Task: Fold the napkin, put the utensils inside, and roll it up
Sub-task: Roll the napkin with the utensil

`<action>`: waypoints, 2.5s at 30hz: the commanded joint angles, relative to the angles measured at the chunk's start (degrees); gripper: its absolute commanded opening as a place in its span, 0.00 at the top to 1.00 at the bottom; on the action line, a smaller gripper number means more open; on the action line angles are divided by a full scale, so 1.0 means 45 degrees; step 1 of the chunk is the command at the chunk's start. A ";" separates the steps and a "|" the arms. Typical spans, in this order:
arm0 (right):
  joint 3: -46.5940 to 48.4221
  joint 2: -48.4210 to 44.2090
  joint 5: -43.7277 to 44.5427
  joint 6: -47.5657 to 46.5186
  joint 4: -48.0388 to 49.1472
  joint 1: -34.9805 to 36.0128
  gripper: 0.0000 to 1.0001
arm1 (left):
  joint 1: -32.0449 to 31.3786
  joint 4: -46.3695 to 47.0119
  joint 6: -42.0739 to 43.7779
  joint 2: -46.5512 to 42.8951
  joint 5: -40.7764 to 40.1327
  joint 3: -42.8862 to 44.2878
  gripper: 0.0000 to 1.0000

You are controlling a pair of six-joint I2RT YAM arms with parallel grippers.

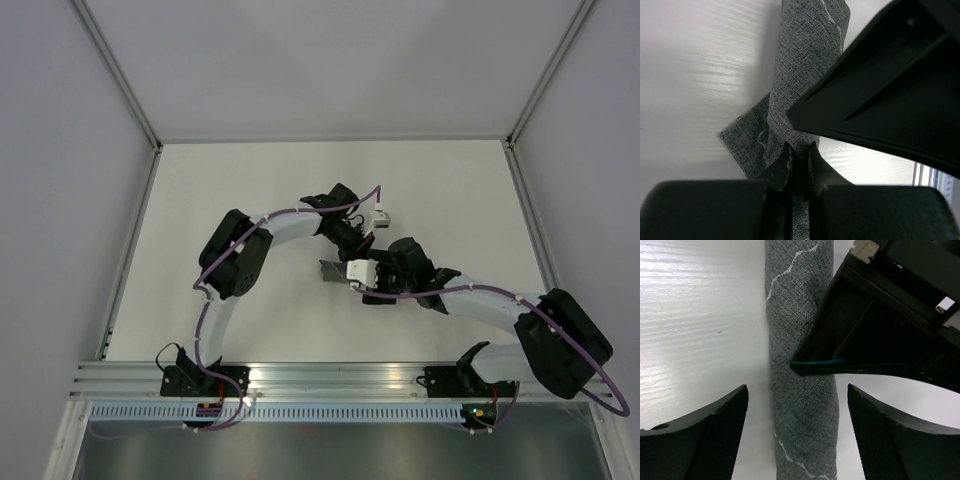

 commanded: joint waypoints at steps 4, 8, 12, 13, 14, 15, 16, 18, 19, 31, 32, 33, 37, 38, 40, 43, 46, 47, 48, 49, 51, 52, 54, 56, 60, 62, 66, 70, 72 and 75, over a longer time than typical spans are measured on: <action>0.0091 0.1128 0.1275 -0.0140 0.0921 0.0490 0.15 | -0.0065 -0.2468 -0.0013 0.1362 -0.0629 -0.0331 0.98; 0.0189 0.1637 0.1373 -0.0179 0.0862 0.0509 0.18 | -0.0006 -0.2702 0.0065 0.1537 -0.0434 -0.0273 0.98; 0.0325 0.1910 0.1568 -0.0160 0.0551 0.0587 0.51 | 0.0013 -0.2898 0.0104 0.1674 -0.0278 -0.0039 0.93; 0.0364 0.1969 0.1627 -0.0160 0.0376 0.0568 0.55 | 0.0033 -0.2957 0.0008 0.1694 -0.0297 0.0078 0.90; 0.0442 0.2086 0.1685 -0.0198 0.0258 0.0587 0.57 | 0.0072 -0.3035 -0.0013 0.1694 -0.0258 0.0253 0.88; 0.0424 0.2145 0.1705 -0.0237 0.0083 0.0587 0.61 | 0.0111 -0.3016 -0.0148 0.1675 -0.0297 0.0352 0.79; 0.0481 0.2204 0.1725 -0.0238 -0.0016 0.0568 0.65 | 0.0188 -0.3016 -0.0188 0.1636 -0.0432 0.0508 0.77; 0.0579 0.2399 0.1764 -0.0238 -0.0500 0.0587 0.70 | 0.0325 -0.2958 -0.0479 0.1480 -0.0375 0.0665 0.69; 0.0734 0.2477 0.1706 -0.0199 -0.0660 0.0568 0.71 | 0.0423 -0.2841 -0.0694 0.1382 -0.0201 0.0704 0.68; 0.2979 0.4291 0.0573 0.0406 -0.3960 0.0451 0.80 | 0.1945 0.0768 -0.3078 -0.0726 0.1168 -0.0232 0.50; 0.3137 0.4429 0.0495 0.0504 -0.4155 0.0373 0.81 | 0.2024 0.1044 -0.3273 -0.0844 0.1129 -0.0330 0.50; 0.3312 0.4566 0.0456 0.0563 -0.4505 0.0334 0.82 | 0.2141 0.1433 -0.3739 -0.1000 0.0994 -0.0447 0.50; 0.4328 0.5464 0.0221 0.0992 -0.5230 -0.0114 0.84 | 0.2922 0.3426 -0.5166 -0.1878 0.0058 -0.1540 0.50; 0.4542 0.5659 0.0182 0.1128 -0.5367 -0.0193 0.84 | 0.3059 0.4242 -0.5479 -0.2286 -0.0255 -0.1754 0.50; 0.5301 0.6089 0.0007 0.1538 -0.5952 -0.0408 0.85 | 0.3468 0.4716 -0.6221 -0.2660 -0.1421 -0.2183 0.50; 0.6239 0.7005 -0.0306 0.2338 -0.6500 -0.0896 0.85 | 0.3918 0.5420 -0.7100 -0.3480 -0.2769 -0.2711 0.50; 0.7138 0.7728 -0.0618 0.3390 -0.6832 -0.1365 0.85 | 0.4192 0.5539 -0.7863 -0.4281 -0.4060 -0.3141 0.50; 0.7394 0.7925 -0.0793 0.3627 -0.6949 -0.1598 0.85 | 0.4232 0.5539 -0.8019 -0.4515 -0.4356 -0.3259 0.50; 0.7880 0.8120 -0.1007 0.3900 -0.7163 -0.1716 0.85 | 0.4290 0.5616 -0.8349 -0.4962 -0.5036 -0.3570 0.50; 0.8097 0.8528 -0.1125 0.4522 -0.7242 -0.1833 0.85 | 0.4330 0.5636 -0.8527 -0.5237 -0.5294 -0.3728 0.50; 0.8682 0.8901 -0.1302 0.5149 -0.7360 -0.2088 0.86 | 0.4369 0.5656 -0.8897 -0.5628 -0.5724 -0.4175 0.50; 0.8840 0.9193 -0.1322 0.5791 -0.7322 -0.2204 0.86 | 0.4369 0.5637 -0.9016 -0.6094 -0.5959 -0.4333 0.50; 0.9230 0.9507 -0.1400 0.6458 -0.7224 -0.2264 0.86 | 0.4369 0.5656 -0.9521 -0.6468 -0.6214 -0.4820 0.50; 0.9485 0.9937 -0.1439 0.7335 -0.7107 -0.2342 0.86 | 0.4369 0.5559 -0.9990 -0.6782 -0.6312 -0.5095 0.50; 1.0070 1.0697 -0.1556 0.8549 -0.6755 -0.2693 0.86 | 0.4330 0.5714 -1.0617 -0.7231 -0.7131 -0.6149 0.51; 1.0499 1.0973 -0.1673 0.9405 -0.6639 -0.2947 0.86 | 0.4252 0.6219 -1.1065 -0.7348 -0.7231 -0.6752 0.51; 1.0775 1.1286 -0.1537 1.0911 -0.5820 -0.3104 0.87 | 0.3862 0.7217 -1.1731 -0.7096 -0.7367 -0.7420 0.51; 1.0931 1.1481 -0.1167 1.2474 -0.4941 -0.3104 0.87 | 0.3140 0.7803 -1.2354 -0.6608 -0.7815 -0.7343 0.51; 1.1087 1.1714 -0.1166 1.3311 -0.4744 -0.3104 0.87 | 0.2788 0.8077 -1.2551 -0.6180 -0.8031 -0.7129 0.51; 1.1438 1.2144 -0.1458 1.4445 -0.4509 -0.3124 0.87 | 0.2436 0.8059 -1.2922 -0.5458 -0.8304 -0.6563 0.51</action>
